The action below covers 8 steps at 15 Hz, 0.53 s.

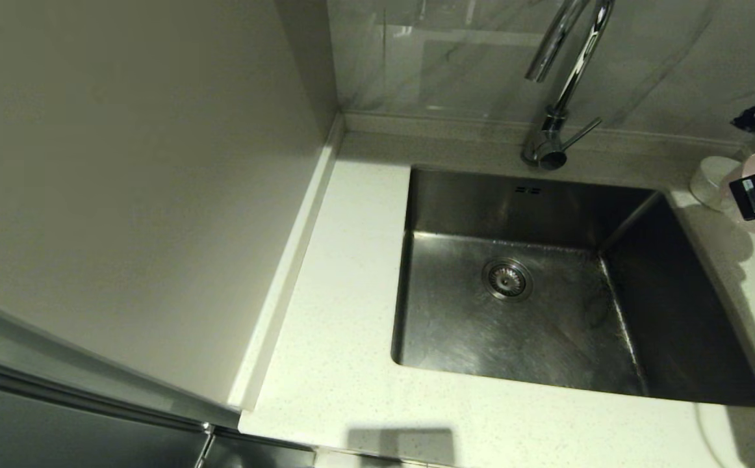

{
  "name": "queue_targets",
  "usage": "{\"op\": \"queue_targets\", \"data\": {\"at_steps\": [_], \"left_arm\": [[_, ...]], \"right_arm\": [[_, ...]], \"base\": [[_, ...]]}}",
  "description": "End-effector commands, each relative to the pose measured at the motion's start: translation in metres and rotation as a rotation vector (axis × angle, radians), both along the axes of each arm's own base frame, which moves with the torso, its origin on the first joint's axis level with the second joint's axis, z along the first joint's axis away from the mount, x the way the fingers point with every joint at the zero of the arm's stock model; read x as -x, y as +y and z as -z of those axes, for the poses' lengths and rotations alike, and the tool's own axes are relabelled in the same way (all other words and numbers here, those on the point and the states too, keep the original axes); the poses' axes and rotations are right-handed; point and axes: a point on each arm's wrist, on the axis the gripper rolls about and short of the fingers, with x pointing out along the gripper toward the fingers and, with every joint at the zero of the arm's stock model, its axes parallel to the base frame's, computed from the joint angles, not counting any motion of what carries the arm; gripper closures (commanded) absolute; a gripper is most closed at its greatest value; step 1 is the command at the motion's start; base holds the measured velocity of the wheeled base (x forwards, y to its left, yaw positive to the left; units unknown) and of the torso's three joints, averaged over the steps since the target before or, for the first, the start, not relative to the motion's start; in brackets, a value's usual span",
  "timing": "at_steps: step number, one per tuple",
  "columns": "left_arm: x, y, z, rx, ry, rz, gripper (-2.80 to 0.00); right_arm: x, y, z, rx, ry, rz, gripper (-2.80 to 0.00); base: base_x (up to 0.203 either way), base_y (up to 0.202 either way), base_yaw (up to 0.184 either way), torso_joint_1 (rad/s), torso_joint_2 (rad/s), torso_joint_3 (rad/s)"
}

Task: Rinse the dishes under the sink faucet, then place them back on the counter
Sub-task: Put a bowl into the sink

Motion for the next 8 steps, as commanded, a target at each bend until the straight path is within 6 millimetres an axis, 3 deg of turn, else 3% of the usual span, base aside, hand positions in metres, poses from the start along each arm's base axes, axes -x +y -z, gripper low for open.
{"op": "queue_targets", "data": {"at_steps": [1,4,8], "left_arm": [[0.000,0.000,0.000,0.000,-0.002,0.000,0.00],[0.000,0.000,0.000,0.000,-0.002,0.000,0.00],[0.000,0.000,0.000,0.000,-0.002,0.000,0.00]], "right_arm": [[0.002,0.027,-0.002,-0.003,0.003,-0.081,0.00],[-0.005,0.066,0.021,-0.014,0.086,-0.197,0.00],[-0.022,0.094,0.080,0.024,0.225,-0.264,0.00]], "base": [[0.000,0.000,0.000,0.000,0.00,0.000],[0.000,0.000,0.000,0.000,0.00,0.000],[0.000,0.000,0.000,0.000,0.00,0.000]]}}
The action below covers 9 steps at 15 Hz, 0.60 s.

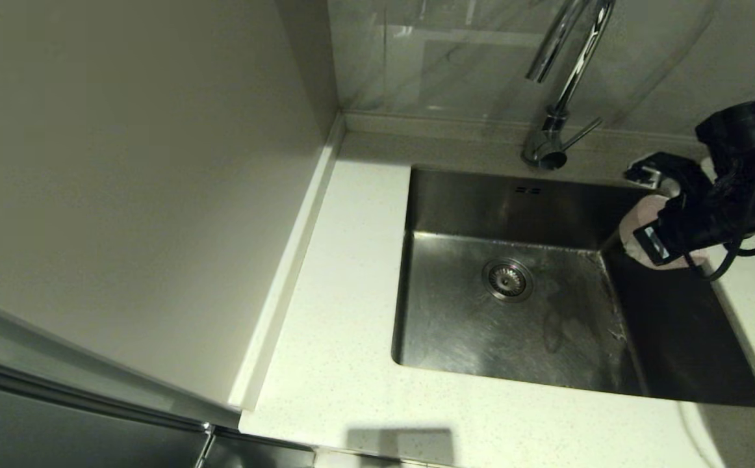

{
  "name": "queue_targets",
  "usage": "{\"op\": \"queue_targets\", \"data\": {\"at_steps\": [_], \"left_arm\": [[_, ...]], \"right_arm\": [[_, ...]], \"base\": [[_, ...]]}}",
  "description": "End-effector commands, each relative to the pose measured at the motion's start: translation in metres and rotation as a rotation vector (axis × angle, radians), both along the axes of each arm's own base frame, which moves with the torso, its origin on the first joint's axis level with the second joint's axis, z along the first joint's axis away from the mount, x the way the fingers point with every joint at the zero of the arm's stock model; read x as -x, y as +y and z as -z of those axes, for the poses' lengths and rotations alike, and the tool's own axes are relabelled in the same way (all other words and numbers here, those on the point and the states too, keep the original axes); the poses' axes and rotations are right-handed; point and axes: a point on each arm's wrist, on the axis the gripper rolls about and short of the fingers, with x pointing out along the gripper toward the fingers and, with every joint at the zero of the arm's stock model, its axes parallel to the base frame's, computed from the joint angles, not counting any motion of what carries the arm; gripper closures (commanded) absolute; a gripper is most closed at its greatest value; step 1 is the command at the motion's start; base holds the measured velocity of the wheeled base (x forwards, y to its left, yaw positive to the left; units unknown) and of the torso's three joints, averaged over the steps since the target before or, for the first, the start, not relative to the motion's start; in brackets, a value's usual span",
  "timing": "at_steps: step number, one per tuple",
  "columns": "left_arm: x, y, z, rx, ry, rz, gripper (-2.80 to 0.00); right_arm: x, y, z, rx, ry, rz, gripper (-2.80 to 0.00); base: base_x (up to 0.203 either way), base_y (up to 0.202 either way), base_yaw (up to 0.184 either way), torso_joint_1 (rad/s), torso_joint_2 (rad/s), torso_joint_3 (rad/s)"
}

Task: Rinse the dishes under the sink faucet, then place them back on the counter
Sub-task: Put a bowl into the sink

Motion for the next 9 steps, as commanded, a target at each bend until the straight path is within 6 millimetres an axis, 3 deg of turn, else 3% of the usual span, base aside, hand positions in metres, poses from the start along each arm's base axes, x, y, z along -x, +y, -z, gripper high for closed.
{"op": "queue_targets", "data": {"at_steps": [1,6,9], "left_arm": [[0.000,0.000,0.000,0.001,-0.002,0.000,0.00],[0.000,0.000,0.000,0.001,-0.002,0.000,0.00],[0.000,0.000,0.000,0.001,-0.002,0.000,0.00]], "right_arm": [[-0.014,0.010,0.040,0.030,0.080,-0.047,0.00],[-0.064,0.015,0.114,0.106,0.058,-0.099,0.00],[-0.085,0.015,0.145,0.125,0.030,-0.105,0.00]], "base": [[0.000,0.000,0.000,0.000,0.00,0.000],[0.000,0.000,0.000,0.000,0.00,0.000],[0.000,0.000,0.000,0.000,0.00,0.000]]}}
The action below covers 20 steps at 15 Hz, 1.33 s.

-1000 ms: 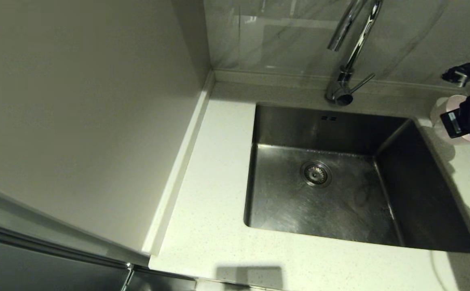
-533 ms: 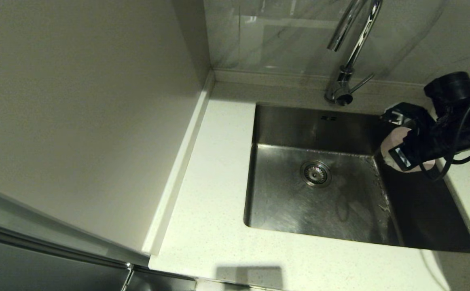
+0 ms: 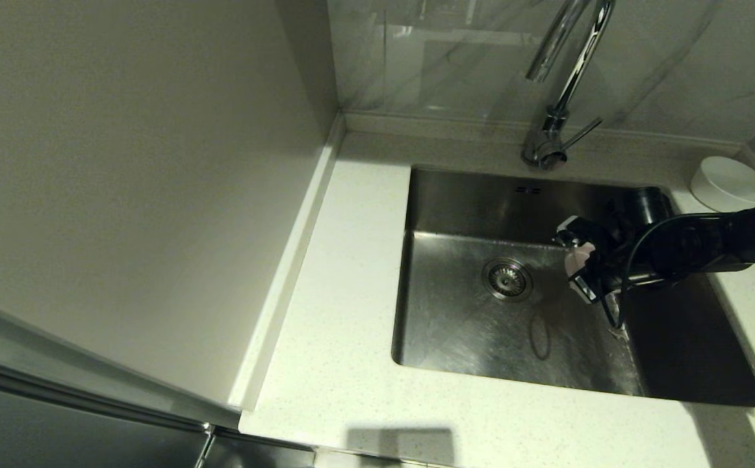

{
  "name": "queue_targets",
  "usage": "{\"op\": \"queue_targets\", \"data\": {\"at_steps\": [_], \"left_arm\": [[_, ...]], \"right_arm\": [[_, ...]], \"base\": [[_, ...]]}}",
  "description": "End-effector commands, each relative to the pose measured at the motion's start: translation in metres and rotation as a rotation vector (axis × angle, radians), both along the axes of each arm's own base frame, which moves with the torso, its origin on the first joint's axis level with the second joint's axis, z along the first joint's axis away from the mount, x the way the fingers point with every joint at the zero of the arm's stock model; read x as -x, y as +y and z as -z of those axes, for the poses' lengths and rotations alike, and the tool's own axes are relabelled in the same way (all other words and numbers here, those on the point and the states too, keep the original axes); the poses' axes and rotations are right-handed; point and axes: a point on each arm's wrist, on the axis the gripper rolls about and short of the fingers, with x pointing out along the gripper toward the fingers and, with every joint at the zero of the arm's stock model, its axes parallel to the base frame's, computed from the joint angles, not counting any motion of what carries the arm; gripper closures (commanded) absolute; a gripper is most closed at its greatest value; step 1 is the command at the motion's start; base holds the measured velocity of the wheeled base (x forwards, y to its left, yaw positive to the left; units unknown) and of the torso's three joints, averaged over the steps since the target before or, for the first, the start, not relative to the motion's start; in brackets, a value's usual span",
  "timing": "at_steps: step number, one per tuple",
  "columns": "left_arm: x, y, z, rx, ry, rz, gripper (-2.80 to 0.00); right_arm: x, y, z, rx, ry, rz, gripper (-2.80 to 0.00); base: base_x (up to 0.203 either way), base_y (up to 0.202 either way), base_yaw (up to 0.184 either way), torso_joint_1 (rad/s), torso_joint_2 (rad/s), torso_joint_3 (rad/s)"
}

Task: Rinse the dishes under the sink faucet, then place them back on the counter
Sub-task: Put a bowl into the sink

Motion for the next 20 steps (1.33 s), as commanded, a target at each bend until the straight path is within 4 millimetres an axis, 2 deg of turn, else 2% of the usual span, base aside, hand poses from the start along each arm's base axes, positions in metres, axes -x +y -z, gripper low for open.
{"op": "queue_targets", "data": {"at_steps": [1,9,13,14,17,20], "left_arm": [[0.000,0.000,0.000,0.001,-0.002,0.000,0.00],[0.000,0.000,0.000,0.001,-0.002,0.000,0.00],[0.000,0.000,0.000,0.001,-0.002,0.000,0.00],[0.000,0.000,0.000,0.001,-0.002,0.000,0.00],[0.000,0.000,0.000,0.001,-0.002,0.000,0.00],[0.000,0.000,0.000,0.001,-0.002,0.000,0.00]], "right_arm": [[-0.015,0.000,0.039,0.018,0.048,-0.006,0.00],[-0.044,0.000,0.094,0.113,-0.034,-0.025,0.00],[-0.048,0.001,0.099,0.149,-0.037,-0.015,0.00],[-0.049,0.001,0.098,0.152,-0.040,-0.011,-2.80],[-0.054,0.000,0.088,0.146,-0.076,-0.003,-2.80],[-0.051,-0.002,0.061,0.140,-0.129,0.006,-2.80]], "base": [[0.000,0.000,0.000,0.000,0.00,0.000],[0.000,0.000,0.000,0.000,0.00,0.000],[0.000,0.000,0.000,0.000,0.00,0.000],[0.000,0.000,0.000,0.000,0.00,0.000],[0.000,0.000,0.000,0.000,0.00,0.000],[0.000,0.000,0.000,0.000,0.00,0.000]]}}
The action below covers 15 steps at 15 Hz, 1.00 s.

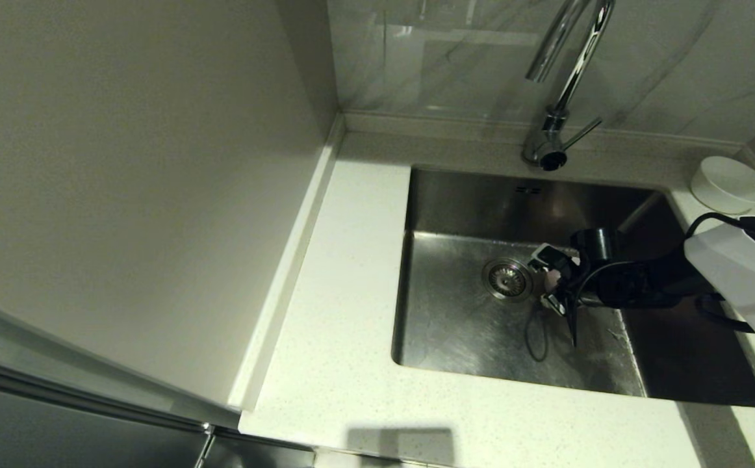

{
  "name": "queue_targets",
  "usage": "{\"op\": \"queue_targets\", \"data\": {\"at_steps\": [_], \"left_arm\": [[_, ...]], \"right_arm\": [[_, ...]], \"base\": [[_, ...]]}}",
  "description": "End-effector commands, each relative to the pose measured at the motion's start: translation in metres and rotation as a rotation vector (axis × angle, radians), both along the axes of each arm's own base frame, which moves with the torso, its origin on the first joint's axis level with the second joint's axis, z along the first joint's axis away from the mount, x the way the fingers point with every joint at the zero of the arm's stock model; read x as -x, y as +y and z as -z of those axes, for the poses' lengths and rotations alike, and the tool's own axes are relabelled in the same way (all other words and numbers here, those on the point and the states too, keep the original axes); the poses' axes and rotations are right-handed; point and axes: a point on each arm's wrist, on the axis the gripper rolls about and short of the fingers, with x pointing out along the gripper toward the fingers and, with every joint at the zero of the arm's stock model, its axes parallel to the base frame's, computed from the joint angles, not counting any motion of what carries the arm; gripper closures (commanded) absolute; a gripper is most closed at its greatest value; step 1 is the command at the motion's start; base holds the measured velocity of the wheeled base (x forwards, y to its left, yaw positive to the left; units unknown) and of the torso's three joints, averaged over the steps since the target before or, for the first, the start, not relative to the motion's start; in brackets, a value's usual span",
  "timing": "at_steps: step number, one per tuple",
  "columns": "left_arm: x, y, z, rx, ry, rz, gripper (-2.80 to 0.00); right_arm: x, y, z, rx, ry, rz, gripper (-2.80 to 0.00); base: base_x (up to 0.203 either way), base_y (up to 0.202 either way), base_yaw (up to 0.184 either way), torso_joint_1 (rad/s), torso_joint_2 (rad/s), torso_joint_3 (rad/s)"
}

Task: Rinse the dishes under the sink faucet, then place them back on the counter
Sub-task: Turn on the faucet

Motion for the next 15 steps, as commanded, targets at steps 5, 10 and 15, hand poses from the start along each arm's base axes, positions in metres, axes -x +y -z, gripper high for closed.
{"op": "queue_targets", "data": {"at_steps": [5,10,15], "left_arm": [[0.000,0.000,0.000,0.001,-0.002,0.000,0.00],[0.000,0.000,0.000,0.001,-0.002,0.000,0.00],[0.000,0.000,0.000,0.001,-0.002,0.000,0.00]], "right_arm": [[0.052,-0.011,-0.118,-0.052,-0.071,-0.010,-2.80],[0.114,-0.012,-0.201,-0.250,-0.081,-0.016,-2.80],[0.096,-0.025,-0.243,-0.404,-0.202,0.091,0.00]], "base": [[0.000,0.000,0.000,0.000,0.00,0.000],[0.000,0.000,0.000,0.000,0.00,0.000],[0.000,0.000,0.000,0.000,0.00,0.000]]}}
